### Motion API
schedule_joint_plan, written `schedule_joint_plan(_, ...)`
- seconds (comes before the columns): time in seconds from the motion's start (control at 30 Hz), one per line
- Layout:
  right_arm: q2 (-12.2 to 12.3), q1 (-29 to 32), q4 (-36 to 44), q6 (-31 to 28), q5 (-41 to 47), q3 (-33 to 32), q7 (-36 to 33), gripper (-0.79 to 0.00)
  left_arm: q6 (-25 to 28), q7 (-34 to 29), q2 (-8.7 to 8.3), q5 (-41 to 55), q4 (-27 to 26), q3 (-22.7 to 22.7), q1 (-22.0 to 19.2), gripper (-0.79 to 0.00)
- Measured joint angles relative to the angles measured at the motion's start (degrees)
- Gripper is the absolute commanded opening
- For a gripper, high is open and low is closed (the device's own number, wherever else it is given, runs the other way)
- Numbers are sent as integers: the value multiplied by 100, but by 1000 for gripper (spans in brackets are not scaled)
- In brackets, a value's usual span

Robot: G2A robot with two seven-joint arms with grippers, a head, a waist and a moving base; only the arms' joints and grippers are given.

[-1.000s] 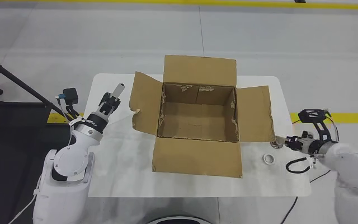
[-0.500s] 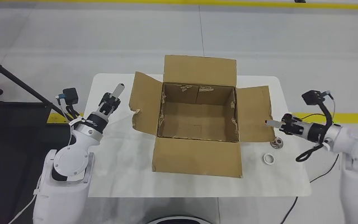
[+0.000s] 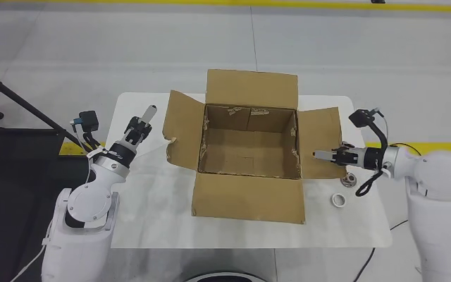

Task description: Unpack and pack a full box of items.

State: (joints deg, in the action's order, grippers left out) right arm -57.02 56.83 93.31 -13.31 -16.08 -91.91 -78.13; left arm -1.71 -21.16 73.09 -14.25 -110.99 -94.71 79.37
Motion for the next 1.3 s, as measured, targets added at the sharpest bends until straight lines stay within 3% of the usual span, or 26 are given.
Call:
schedule_joint_plan(0.63, 96, -203, -24, 79, 56, 571, 196, 0, 0, 0, 0, 0, 0, 0, 0, 0)
schedule_joint_plan(0.83, 156, -124, 81, 105, 12, 491, 277, 0, 0, 0, 0, 0, 0, 0, 0, 0)
schedule_joint_plan(1.07, 309, 419, 741, 174, -362, -252, 372, 0, 0, 0, 0, 0, 0, 0, 0, 0)
schedule_joint_plan(1.3, 434, 1562, 1913, 903, -1870, -1022, 384, 0, 0, 0, 0, 0, 0, 0, 0, 0)
